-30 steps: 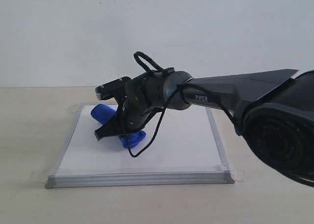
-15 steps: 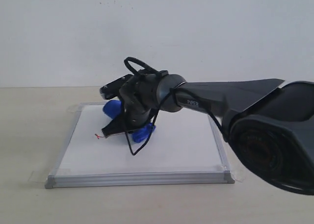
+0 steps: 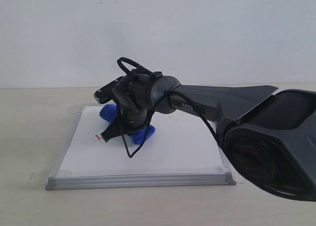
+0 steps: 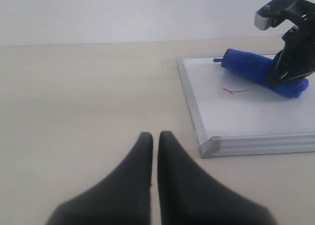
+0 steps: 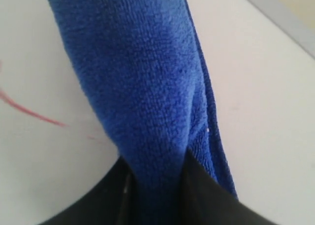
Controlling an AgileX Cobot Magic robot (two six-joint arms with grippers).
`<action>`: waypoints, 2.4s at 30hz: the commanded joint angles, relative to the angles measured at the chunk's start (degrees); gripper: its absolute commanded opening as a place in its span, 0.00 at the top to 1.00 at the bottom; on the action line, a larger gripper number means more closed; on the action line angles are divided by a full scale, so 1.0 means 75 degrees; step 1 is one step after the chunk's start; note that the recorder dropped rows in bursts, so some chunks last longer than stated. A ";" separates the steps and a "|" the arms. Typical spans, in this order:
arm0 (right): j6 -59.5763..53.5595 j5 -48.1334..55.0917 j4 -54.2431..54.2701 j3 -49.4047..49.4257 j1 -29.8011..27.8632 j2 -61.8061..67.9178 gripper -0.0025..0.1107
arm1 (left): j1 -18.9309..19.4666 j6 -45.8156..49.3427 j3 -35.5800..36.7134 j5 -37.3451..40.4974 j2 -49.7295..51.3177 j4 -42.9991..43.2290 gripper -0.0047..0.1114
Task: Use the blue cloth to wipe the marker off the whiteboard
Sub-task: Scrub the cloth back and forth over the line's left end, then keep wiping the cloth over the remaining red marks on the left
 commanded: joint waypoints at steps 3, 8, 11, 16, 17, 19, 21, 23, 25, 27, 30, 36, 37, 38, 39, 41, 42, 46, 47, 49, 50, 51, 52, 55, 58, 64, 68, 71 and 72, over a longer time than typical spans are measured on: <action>0.0723 0.0763 -0.0997 -0.0048 -0.0295 0.0269 0.98 | -0.0038 0.0007 -0.0009 -0.0016 -0.0016 -0.0058 0.93; -0.0298 -0.0048 0.0740 -0.0243 0.0132 0.0269 0.98 | -0.0038 0.0007 -0.0009 -0.0016 -0.0016 -0.0058 0.93; -0.1516 -0.0828 0.2152 -0.0243 0.0473 0.0269 0.98 | -0.0038 0.0007 -0.0009 -0.0016 -0.0016 -0.0058 0.93; -0.1906 -0.1169 0.2411 -0.0243 0.0647 0.0269 0.98 | -0.0038 0.0007 -0.0009 -0.0016 -0.0016 -0.0058 0.93; -0.1906 -0.1134 0.2343 -0.0243 0.0606 0.0269 0.98 | -0.0038 0.0007 -0.0009 -0.0016 -0.0016 -0.0058 0.93; -0.1694 -0.0917 0.1874 -0.0243 0.0416 0.0269 0.98 | -0.0038 0.0007 -0.0009 -0.0016 -0.0016 -0.0058 0.93; -0.1295 -0.0572 0.1198 -0.0243 0.0191 0.0269 0.98 | -0.0038 0.0007 -0.0009 -0.0016 -0.0016 -0.0058 0.93; -0.0671 -0.0188 0.0258 -0.0243 -0.0003 0.0269 0.98 | -0.0038 0.0007 -0.0009 -0.0016 -0.0016 -0.0058 0.93; 0.0000 0.0185 -0.0541 -0.0243 -0.0147 0.0269 0.98 | -0.0038 0.0007 -0.0009 -0.0016 -0.0016 -0.0058 0.93; 0.0182 0.0340 -0.0758 -0.0243 -0.0147 0.0269 0.98 | -0.0038 0.0007 -0.0009 -0.0016 -0.0016 -0.0058 0.93; 0.0182 0.0101 -0.0437 -0.0243 0.0012 0.0269 0.98 | -0.0038 0.0007 -0.0009 -0.0016 -0.0016 -0.0058 0.93; -0.1504 0.0504 0.0627 -0.0297 0.0603 0.0269 0.98 | -0.0038 0.0007 -0.0009 -0.0016 -0.0016 -0.0058 0.93; -0.1504 0.0948 0.0490 -0.0419 0.0694 0.0269 0.98 | -0.0038 0.0007 -0.0009 -0.0016 -0.0016 -0.0058 0.93; -0.1504 0.1208 0.0368 -0.0503 0.0716 0.0269 0.98 | -0.0038 0.0007 -0.0009 -0.0016 -0.0016 -0.0058 0.93; -0.1400 0.1426 0.0184 -0.0603 0.0732 0.0269 0.98 | -0.0038 0.0007 -0.0009 -0.0016 -0.0016 -0.0058 0.93; -0.1153 0.1879 -0.0098 -0.0958 0.0732 0.0269 0.98 | -0.0038 0.0007 -0.0009 -0.0016 -0.0016 -0.0058 0.93; -0.1153 0.2019 -0.0105 -0.1141 0.0716 0.0269 0.98 | -0.0038 0.0007 -0.0009 -0.0016 -0.0016 -0.0058 0.93; -0.1288 0.2104 -0.0025 -0.1910 0.0703 0.0269 0.98 | -0.0038 0.0007 -0.0009 -0.0016 -0.0016 -0.0058 0.93; -0.1367 0.2106 -0.0025 -0.2037 0.0703 0.0269 0.98 | -0.0038 0.0007 -0.0009 -0.0016 -0.0016 -0.0058 0.93; -0.1382 0.2013 -0.0021 -0.2233 0.0659 0.0269 0.98 | -0.0038 0.0007 -0.0009 -0.0016 -0.0016 -0.0058 0.93; -0.1382 0.1948 -0.0021 -0.2237 0.0645 0.0269 0.98 | -0.0038 0.0007 -0.0009 -0.0016 -0.0016 -0.0058 0.93; -0.1369 0.1874 -0.0021 -0.2237 0.0612 0.0269 0.98 | -0.0038 0.0007 -0.0009 -0.0016 -0.0016 -0.0058 0.93; -0.1330 0.1817 -0.0021 -0.2237 0.0583 0.0291 0.98 | -0.0038 0.0007 -0.0009 -0.0016 -0.0016 -0.0058 0.93; -0.1113 0.1495 0.0026 -0.2237 0.0548 0.0442 0.98 | -0.0038 0.0007 -0.0009 -0.0016 -0.0016 -0.0058 0.93; -0.1099 0.0974 0.0274 -0.2237 0.0548 0.0664 0.98 | -0.0038 0.0007 -0.0009 -0.0016 -0.0016 -0.0058 0.93; -0.1062 0.0241 0.0499 -0.2237 0.0548 0.1013 0.98 | -0.0038 0.0007 -0.0009 -0.0016 -0.0016 -0.0058 0.93; -0.1064 0.0149 0.0978 -0.2237 0.0548 0.1128 0.98 | -0.0038 0.0007 -0.0009 -0.0016 -0.0016 -0.0058 0.93; -0.1679 0.0164 0.2189 -0.2237 0.0561 0.1126 0.98 | -0.0038 0.0007 -0.0009 -0.0016 -0.0016 -0.0058 0.93; -0.1918 0.0164 0.2743 -0.2237 0.0561 0.1126 0.98 | -0.0038 0.0007 -0.0009 -0.0016 -0.0016 -0.0058 0.93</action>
